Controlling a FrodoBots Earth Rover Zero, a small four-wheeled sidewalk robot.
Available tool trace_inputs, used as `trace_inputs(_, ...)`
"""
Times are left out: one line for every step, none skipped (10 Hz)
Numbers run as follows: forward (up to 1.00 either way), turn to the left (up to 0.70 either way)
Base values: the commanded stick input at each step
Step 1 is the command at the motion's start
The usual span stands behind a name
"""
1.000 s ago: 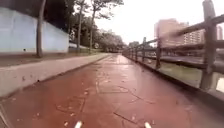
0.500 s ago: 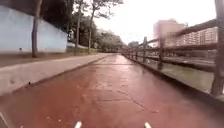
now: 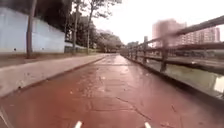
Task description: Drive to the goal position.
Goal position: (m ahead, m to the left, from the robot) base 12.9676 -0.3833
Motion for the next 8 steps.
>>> trace_inputs(0.5, 0.0)
trace_inputs(0.5, 0.0)
trace_inputs(0.5, 0.0)
trace_inputs(0.5, 0.0)
trace_inputs(0.5, 0.0)
trace_inputs(0.5, 0.0)
trace_inputs(0.5, 0.0)
trace_inputs(0.5, 0.0)
